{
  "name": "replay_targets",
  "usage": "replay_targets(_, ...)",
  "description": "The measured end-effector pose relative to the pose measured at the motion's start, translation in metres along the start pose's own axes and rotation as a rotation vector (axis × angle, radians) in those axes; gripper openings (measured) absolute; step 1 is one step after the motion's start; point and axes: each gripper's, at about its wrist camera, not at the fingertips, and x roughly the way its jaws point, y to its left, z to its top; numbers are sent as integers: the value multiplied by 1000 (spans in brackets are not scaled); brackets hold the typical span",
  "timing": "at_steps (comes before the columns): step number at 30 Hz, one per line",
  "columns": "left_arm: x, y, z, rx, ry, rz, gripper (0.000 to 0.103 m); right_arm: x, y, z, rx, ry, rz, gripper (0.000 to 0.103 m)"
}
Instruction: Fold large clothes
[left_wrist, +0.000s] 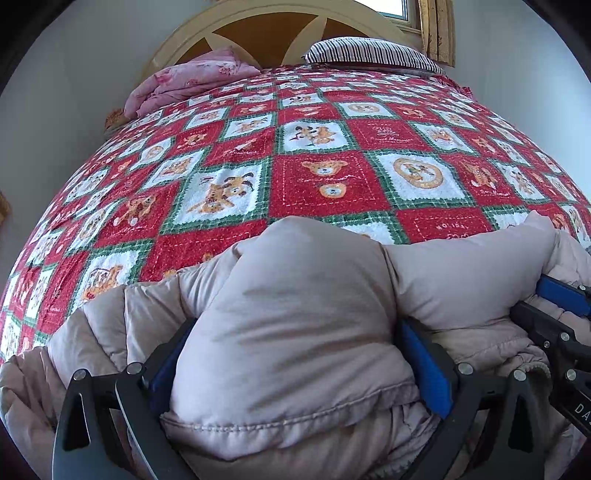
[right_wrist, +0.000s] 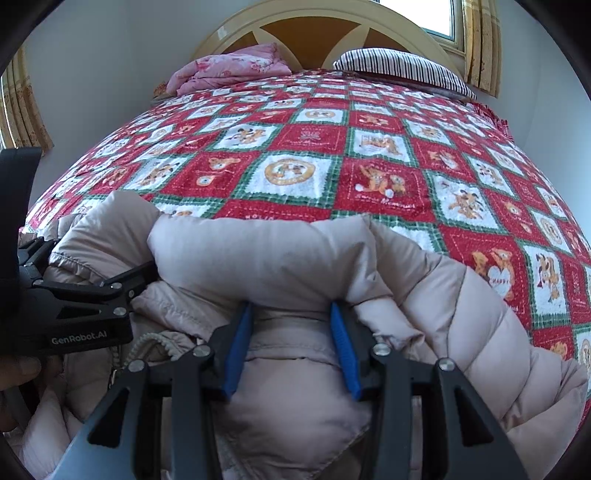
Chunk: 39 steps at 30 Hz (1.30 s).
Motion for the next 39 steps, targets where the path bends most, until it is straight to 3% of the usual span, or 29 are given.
replay_targets(28,1,0,2,11,4,3,103,1,0,0,-2,1,-3,47)
replay_targets(31,-9,3,9,19,17,-11,102,2,0,1,-11,4,-18,47)
replay_targets(32,-24,6,13,28,-23,-11,102,2,1,2,-15,8,-22,47)
replay_targets(35,-81,23,18,27,-145,-47,102,-7,2,8,-50,24,-28,58)
replay_targets(37,-119,41,13,23,-190,-83,102,-27,-1,9,-51,-4,-28,83)
replay_targets(39,-157,61,-4,34,-223,-97,102,-56,-8,8,-39,-43,-21,86)
